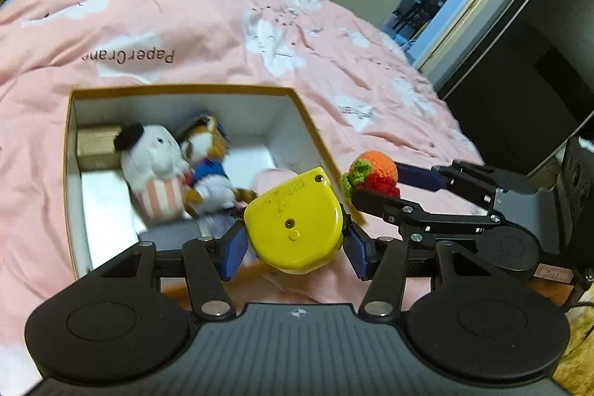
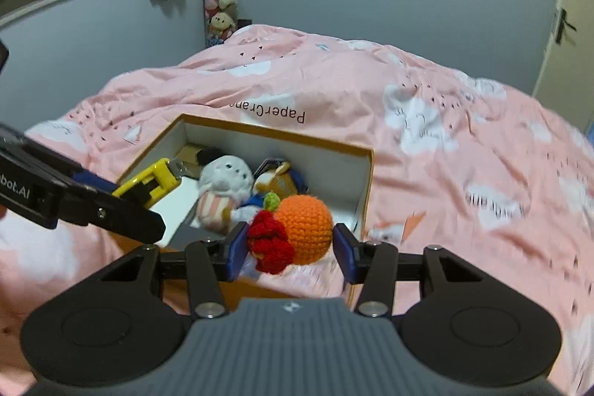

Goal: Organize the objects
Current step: 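Lift the yellow toy with the left tool while the right tool carries the orange fruit over the box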

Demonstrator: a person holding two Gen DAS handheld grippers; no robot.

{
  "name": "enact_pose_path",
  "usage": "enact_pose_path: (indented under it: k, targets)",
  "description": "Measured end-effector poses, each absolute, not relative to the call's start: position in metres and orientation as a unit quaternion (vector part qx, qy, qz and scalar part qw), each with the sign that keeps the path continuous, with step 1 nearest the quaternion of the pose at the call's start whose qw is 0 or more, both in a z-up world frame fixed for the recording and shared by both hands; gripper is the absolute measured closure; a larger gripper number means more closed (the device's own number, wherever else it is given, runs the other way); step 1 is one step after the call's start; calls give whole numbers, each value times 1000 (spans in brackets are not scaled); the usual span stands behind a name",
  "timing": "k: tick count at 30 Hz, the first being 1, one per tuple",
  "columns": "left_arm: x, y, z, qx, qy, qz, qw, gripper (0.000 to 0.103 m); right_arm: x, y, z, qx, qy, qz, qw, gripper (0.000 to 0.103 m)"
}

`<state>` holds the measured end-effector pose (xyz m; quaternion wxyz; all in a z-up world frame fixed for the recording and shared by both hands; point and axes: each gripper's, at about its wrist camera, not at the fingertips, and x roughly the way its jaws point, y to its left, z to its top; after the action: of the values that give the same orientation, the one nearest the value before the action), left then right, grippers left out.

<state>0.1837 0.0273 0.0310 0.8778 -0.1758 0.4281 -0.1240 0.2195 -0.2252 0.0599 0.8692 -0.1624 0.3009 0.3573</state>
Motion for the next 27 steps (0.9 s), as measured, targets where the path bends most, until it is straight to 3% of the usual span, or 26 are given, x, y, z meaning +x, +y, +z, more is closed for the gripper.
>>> enact_pose_path:
  k: [12, 27]
  targets:
    - [251, 44, -13, -166, 473, -120, 857, 39, 312, -174, 5, -281, 339, 378, 814, 52]
    - [296, 54, -24, -141, 468, -112, 865, 39, 340, -117, -56, -435, 291, 344, 779, 52]
